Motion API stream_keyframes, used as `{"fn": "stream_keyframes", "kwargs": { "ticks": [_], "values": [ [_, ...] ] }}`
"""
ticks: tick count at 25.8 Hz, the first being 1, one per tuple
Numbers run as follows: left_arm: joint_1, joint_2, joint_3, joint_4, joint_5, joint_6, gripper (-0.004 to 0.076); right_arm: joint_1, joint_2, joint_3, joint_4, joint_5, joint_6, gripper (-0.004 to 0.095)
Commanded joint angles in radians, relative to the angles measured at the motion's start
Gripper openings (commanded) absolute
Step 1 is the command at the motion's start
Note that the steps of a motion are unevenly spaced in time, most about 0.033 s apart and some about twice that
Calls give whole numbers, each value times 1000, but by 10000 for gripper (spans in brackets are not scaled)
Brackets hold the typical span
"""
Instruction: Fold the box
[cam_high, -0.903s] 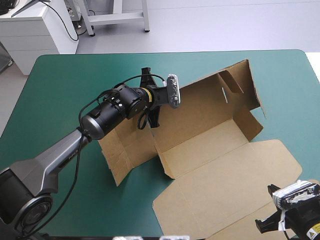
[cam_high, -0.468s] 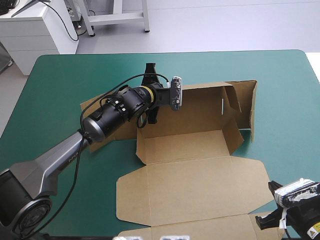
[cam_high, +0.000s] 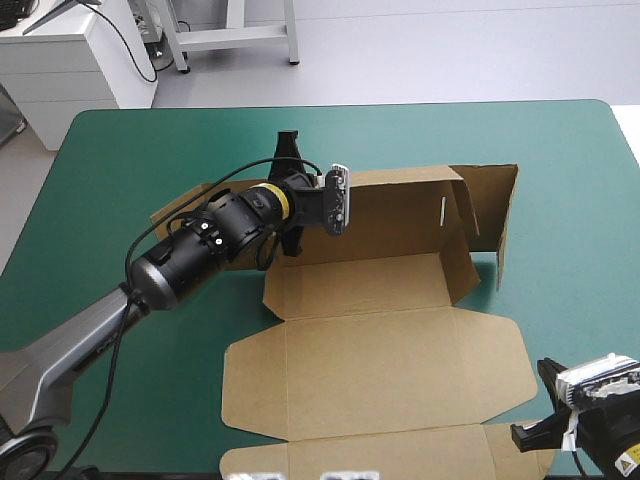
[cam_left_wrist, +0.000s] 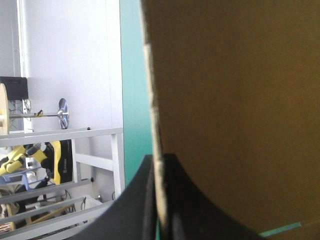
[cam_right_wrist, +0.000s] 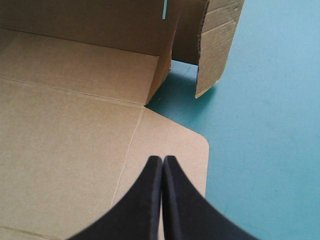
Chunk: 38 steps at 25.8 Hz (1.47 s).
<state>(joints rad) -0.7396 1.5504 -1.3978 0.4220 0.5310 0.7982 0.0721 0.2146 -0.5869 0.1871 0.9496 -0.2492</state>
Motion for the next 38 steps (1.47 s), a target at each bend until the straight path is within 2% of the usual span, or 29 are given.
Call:
{"fn": "stream_keyframes", "kwargs": {
  "ticks": [1, 4, 11, 23, 30, 35, 38],
  "values": [
    [-6, -105, 78, 84, -161, -27, -8, -9, 14, -26, 7, -79, 32, -15],
    [-8, -154, 149, 157, -220, -117, -8, -9, 14, -26, 7, -79, 42, -16],
    [-19, -223, 287, 343, -250, -237, -8, -9, 14, -26, 7, -84, 85, -15],
    [-17, -232, 377, 635, -246, -497, -8, -9, 80, -69, 38, -87, 90, -15],
    [-17, -232, 377, 690, -263, -519, -8, -9, 397, -290, 47, -87, 44, -15],
    [-17, -232, 416, 694, -257, -519, -8, -9, 649, -541, 29, -83, 16, -15],
    [-17, -238, 462, 692, -269, -564, -8, -9, 829, -708, 29, -43, -3, -15]
  ]
}}
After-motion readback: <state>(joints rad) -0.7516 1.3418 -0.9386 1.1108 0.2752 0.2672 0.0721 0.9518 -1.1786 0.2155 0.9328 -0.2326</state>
